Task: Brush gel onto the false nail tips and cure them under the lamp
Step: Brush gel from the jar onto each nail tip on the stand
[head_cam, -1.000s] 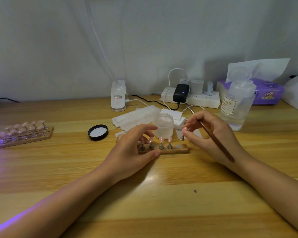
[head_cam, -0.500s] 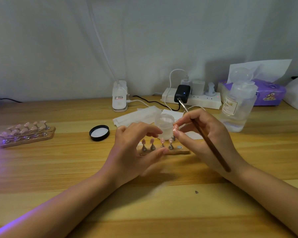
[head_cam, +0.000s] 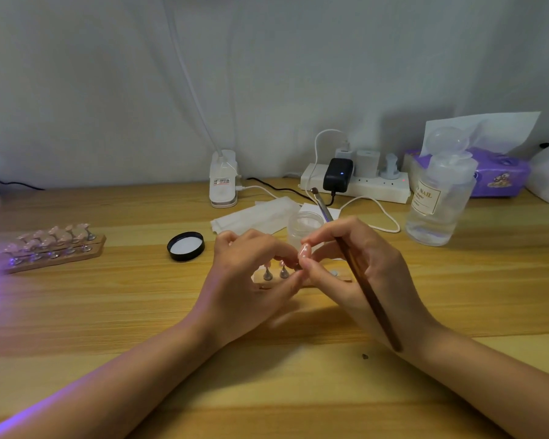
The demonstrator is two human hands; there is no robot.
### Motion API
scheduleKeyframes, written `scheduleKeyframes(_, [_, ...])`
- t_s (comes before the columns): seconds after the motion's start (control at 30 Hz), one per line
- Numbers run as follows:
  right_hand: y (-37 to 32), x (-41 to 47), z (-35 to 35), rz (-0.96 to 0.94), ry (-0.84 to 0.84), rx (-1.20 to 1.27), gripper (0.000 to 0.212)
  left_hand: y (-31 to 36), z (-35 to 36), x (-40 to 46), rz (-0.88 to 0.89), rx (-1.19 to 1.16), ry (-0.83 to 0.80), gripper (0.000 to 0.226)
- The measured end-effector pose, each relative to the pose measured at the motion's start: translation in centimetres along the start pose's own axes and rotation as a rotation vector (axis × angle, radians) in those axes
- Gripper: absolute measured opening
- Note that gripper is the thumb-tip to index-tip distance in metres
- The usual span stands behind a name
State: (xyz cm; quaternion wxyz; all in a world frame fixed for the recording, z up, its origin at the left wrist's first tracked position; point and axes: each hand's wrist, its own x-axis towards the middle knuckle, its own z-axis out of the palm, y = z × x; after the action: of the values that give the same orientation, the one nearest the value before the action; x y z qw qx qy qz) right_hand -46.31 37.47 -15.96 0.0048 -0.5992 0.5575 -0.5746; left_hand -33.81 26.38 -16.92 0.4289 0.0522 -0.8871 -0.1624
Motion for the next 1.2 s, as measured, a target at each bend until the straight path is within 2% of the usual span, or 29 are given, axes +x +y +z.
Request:
scheduleKeyframes(0.43, [0.16,-0.25,0.5,-0.104,0.04,-0.115,0.02,-0.05,-0.08,0.06,-0.031,-0.094,0.051,0.008])
scheduleKeyframes(0.7, [0.18,-0.21,0.66,-0.096,0.058,-0.139,0.026,-0.19,0.03,-0.06,-0.058,-0.098,0.044,0.008])
scheduleKeyframes(0.9, [0.17,-0.28,0.71,-0.056,0.069,-0.111,0.025,-0.02,-0.03,0.29,0.007,-0.076,0.072,0.017])
scheduleKeyframes(1.2, [-0.1,-0.29,0.99,-0.067,0.059,-0.095,0.026,-0.09,-0.23,0.19,0.006,-0.098,0.067,0.01])
